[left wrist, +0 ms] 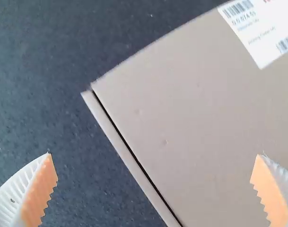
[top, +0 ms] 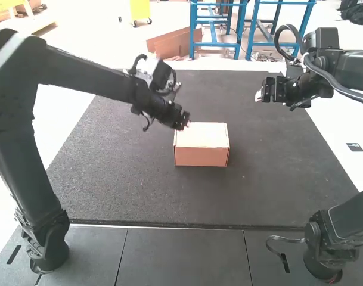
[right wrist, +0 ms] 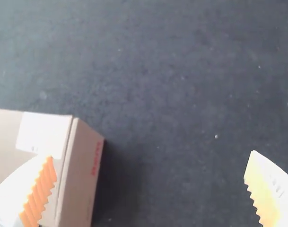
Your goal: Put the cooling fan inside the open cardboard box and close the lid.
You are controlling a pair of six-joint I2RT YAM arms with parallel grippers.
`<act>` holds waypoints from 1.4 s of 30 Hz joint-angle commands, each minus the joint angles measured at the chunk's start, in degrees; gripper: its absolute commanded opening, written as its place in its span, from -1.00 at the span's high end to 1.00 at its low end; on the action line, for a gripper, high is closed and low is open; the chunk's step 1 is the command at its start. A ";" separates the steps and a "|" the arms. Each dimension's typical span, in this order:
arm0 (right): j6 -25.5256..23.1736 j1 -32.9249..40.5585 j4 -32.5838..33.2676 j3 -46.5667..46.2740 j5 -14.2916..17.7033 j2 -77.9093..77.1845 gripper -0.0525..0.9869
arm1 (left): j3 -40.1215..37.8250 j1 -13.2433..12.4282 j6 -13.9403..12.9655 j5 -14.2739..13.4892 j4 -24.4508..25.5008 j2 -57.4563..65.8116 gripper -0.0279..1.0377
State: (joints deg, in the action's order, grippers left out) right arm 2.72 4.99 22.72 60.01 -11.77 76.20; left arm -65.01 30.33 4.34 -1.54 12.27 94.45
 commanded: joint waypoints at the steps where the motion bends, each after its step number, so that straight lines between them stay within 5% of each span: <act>1: -2.02 -0.60 -0.13 3.27 -1.06 -0.35 -0.86 | -7.76 -3.34 0.14 -0.66 -0.32 -8.85 -0.87; 6: -2.19 -0.16 -0.31 4.77 -2.38 -0.53 -0.86 | -7.06 -7.39 -0.21 3.83 0.91 -13.51 -0.87; 11: -1.67 1.25 0.39 6.44 -3.52 -1.85 -0.86 | -3.01 -9.41 0.41 4.09 -0.23 -20.63 -0.87; 14: 2.20 2.30 -1.80 5.03 -5.54 -5.01 -0.86 | 2.61 -9.94 0.50 3.65 -10.43 -25.99 -0.88; 17: 3.43 2.48 -9.62 0.99 -4.93 -8.88 -0.86 | 9.82 -10.29 0.06 -0.30 -20.09 -32.05 -0.87; 20: 6.24 2.65 -13.58 -3.06 -1.59 -12.04 -0.85 | 17.82 -10.38 -0.21 -2.33 -27.65 -37.94 -0.87; 25: 3.34 2.83 -18.50 -11.49 4.91 -19.25 -0.85 | 28.71 -10.46 -0.91 -4.61 -30.47 -48.05 -0.87; 35: 2.73 2.74 -34.94 -34.52 12.47 -42.28 -0.85 | 46.12 -10.46 -0.91 -7.60 -29.06 -70.90 -0.87; 42: 7.12 2.30 -42.50 -46.91 17.31 -57.92 -0.83 | 53.41 -10.46 -0.91 -9.36 -23.96 -85.75 -0.86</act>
State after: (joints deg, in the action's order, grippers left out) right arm 7.51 7.07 -18.13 15.31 2.20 22.63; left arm -13.26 20.25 3.86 -9.34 -12.40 12.32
